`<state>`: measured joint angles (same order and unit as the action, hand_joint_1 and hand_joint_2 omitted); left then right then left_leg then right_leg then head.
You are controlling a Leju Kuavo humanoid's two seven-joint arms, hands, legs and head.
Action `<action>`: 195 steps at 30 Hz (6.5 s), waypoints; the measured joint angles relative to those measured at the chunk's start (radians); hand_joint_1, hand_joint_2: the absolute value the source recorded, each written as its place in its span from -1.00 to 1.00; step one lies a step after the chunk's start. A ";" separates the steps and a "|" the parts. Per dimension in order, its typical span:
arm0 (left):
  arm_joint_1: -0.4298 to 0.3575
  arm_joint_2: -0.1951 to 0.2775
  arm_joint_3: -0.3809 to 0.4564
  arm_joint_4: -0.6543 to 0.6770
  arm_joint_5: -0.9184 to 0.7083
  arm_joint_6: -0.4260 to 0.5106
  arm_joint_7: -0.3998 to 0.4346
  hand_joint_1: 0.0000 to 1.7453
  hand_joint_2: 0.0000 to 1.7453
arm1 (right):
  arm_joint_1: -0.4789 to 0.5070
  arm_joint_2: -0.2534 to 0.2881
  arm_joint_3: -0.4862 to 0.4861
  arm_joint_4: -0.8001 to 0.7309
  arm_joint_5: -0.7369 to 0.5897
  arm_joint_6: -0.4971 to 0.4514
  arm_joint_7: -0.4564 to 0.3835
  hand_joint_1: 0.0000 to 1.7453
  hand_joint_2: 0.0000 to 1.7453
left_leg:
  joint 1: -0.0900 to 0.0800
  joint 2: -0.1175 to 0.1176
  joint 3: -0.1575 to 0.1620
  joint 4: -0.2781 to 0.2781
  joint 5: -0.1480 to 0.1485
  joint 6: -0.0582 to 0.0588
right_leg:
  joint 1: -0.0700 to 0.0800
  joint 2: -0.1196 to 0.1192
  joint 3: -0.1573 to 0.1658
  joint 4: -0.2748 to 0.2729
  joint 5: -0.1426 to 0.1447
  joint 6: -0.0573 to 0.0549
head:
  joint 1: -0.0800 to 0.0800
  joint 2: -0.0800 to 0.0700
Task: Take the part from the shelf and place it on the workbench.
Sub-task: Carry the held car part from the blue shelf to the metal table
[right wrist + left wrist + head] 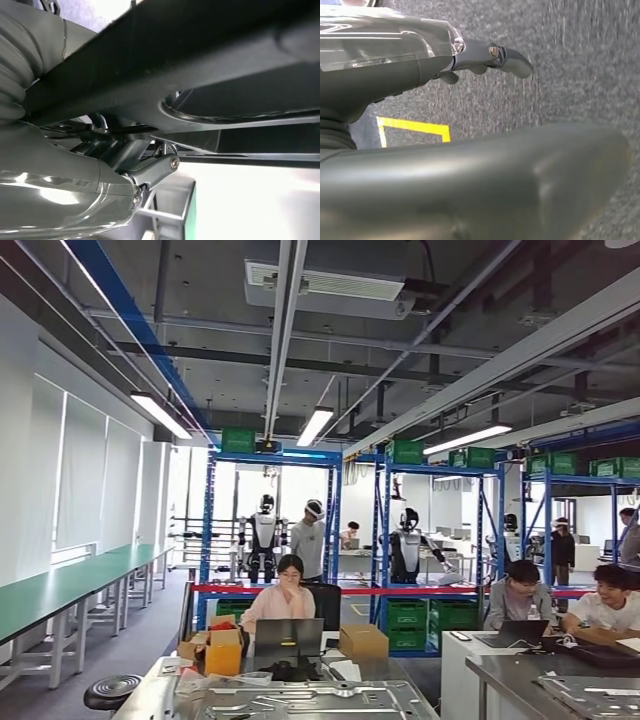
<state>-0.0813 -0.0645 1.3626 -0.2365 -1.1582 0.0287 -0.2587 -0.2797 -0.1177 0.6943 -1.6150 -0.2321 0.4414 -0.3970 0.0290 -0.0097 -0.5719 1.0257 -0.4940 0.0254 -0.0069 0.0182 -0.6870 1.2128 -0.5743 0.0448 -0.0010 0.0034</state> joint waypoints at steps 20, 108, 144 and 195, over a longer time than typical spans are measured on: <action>0.003 -0.001 0.000 0.000 -0.003 -0.007 -0.006 -1.00 1.00 | -0.013 -0.002 0.000 0.002 0.014 -0.001 -0.001 1.00 1.00 | -0.002 0.016 -0.088 0.158 -0.040 -0.039 | 0.007 -0.002 0.116 -0.206 0.094 -0.056 | 0.000 0.000; -0.002 -0.004 -0.001 0.000 -0.006 -0.021 -0.032 -1.00 1.00 | -0.045 -0.017 0.000 0.006 0.062 -0.023 0.002 1.00 1.00 | -0.008 0.000 -0.101 0.227 -0.123 -0.036 | 0.015 -0.036 0.125 -0.235 0.100 -0.063 | -0.002 0.000; 0.000 -0.015 -0.002 0.000 -0.015 -0.017 -0.027 -1.00 1.00 | -0.013 -0.017 -0.005 -0.004 0.054 -0.027 -0.001 1.00 1.00 | 0.003 0.005 -0.068 0.059 0.013 -0.048 | 0.011 -0.021 0.177 -0.226 0.051 -0.048 | -0.003 0.000; -0.001 -0.012 -0.004 0.000 -0.017 -0.015 -0.031 -1.00 1.00 | 0.007 -0.009 -0.036 -0.023 0.048 -0.052 -0.012 1.00 1.00 | -0.018 0.061 0.080 0.003 -0.072 -0.018 | 0.032 -0.061 0.078 -0.204 0.104 -0.068 | -0.001 0.001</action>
<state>-0.0819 -0.0761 1.3587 -0.2370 -1.1753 0.0134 -0.2896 -0.2724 -0.1263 0.6583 -1.6381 -0.1845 0.3895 -0.4095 0.0106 0.0515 -0.4919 1.0283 -0.5655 0.0078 0.0253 -0.0426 -0.6086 1.0092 -0.4701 -0.0234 -0.0016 0.0042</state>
